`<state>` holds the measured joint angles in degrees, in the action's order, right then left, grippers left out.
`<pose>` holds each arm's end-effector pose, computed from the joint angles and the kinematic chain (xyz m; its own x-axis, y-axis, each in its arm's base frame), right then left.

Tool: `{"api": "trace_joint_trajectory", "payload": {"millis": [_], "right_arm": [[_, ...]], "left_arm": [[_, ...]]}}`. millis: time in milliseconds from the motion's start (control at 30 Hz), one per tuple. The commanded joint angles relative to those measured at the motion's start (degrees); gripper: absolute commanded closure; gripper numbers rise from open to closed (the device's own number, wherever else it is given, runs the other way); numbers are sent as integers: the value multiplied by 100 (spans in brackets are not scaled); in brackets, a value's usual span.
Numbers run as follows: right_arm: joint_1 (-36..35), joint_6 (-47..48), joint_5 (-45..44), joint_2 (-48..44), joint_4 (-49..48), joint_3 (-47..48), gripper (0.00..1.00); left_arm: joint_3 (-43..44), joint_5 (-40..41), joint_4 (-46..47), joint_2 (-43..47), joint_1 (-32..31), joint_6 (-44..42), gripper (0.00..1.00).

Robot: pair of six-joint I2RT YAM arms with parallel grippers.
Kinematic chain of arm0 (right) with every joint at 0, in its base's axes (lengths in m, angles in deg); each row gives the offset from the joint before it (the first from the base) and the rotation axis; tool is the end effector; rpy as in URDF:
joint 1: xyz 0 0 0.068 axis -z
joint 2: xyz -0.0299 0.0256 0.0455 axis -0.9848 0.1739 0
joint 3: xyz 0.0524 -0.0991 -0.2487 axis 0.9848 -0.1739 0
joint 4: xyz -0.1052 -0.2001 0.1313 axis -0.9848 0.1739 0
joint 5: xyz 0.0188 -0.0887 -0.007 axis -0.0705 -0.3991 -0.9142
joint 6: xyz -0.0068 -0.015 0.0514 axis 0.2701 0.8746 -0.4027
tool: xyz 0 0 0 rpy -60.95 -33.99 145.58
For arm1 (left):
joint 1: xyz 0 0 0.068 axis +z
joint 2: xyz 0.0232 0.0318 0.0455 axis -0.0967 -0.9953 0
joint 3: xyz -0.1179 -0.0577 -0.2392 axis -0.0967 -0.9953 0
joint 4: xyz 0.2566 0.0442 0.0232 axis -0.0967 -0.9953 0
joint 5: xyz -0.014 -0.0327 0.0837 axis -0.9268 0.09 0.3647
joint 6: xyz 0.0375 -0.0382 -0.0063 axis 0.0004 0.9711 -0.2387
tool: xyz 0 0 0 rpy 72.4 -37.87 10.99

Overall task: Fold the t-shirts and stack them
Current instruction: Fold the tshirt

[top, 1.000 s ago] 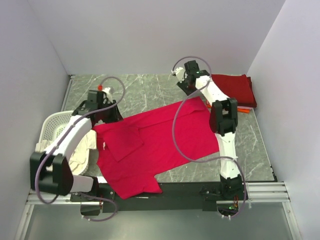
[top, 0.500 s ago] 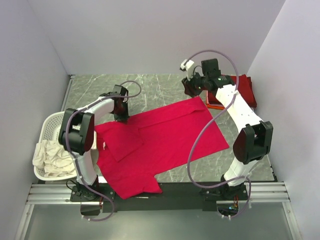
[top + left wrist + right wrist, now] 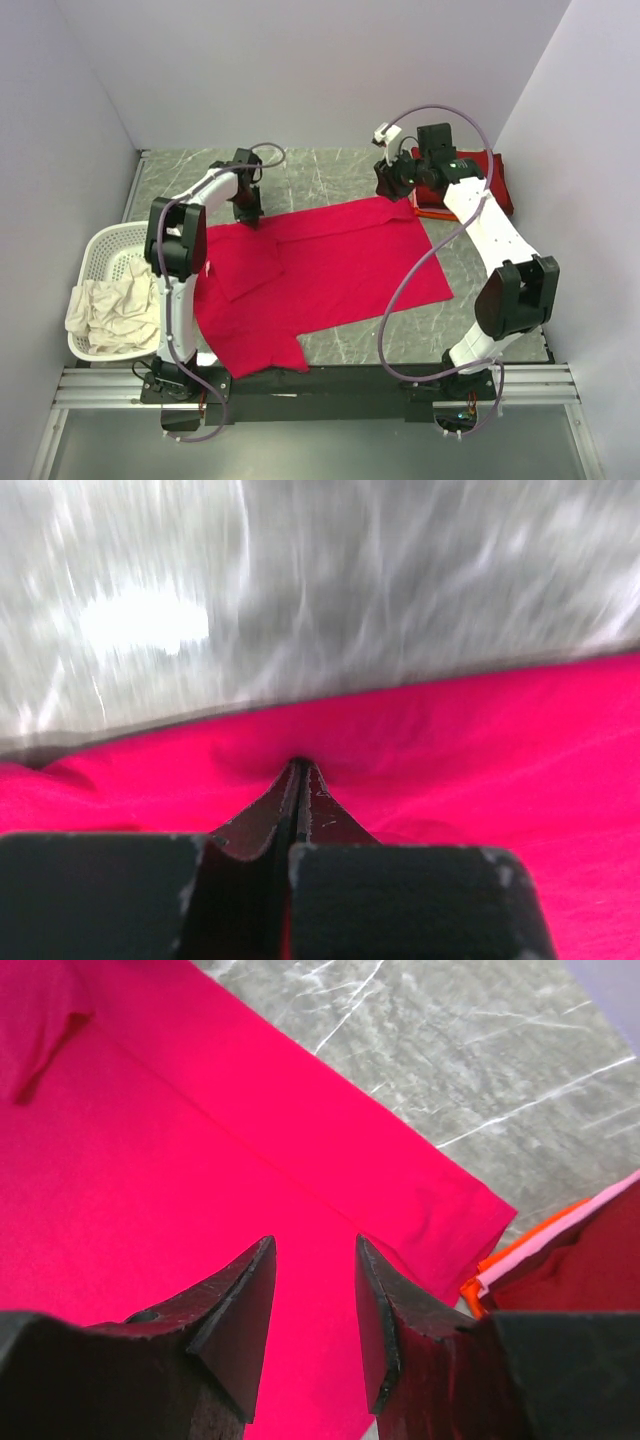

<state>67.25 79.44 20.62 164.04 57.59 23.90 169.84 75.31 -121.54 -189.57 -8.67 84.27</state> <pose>0.3526 0.0963 0.3439 -0.2972 -0.5230 -0.7989 -0.7821 0.6133 -0.1106 0.4333 -0.1097 0.1633 -0.9474 -0.1631 -0.2755 -0.1363 0.9841 -0.1139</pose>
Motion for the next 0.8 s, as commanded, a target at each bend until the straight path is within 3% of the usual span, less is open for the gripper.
{"api": "trace_joint_trajectory", "payload": {"millis": [0, 233, 367, 633, 767], "right_arm": [[113, -53, 150, -213, -129, -99, 55], [157, 96, -175, 252, -15, -38, 54], [183, 315, -623, 936, 178, 260, 54], [218, 702, -756, 1685, 530, 560, 54], [218, 677, -975, 1641, 311, 402, 54]], "left_arm": [[483, 29, 33, -975, 244, -129, 98], [2328, -464, -354, -1899, 367, -165, 95], [2568, -596, -337, -1839, 455, -156, 90], [1279, -246, 383, 5, 701, -419, 73], [232, -34, 1041, 1252, 780, -560, 56]]}}
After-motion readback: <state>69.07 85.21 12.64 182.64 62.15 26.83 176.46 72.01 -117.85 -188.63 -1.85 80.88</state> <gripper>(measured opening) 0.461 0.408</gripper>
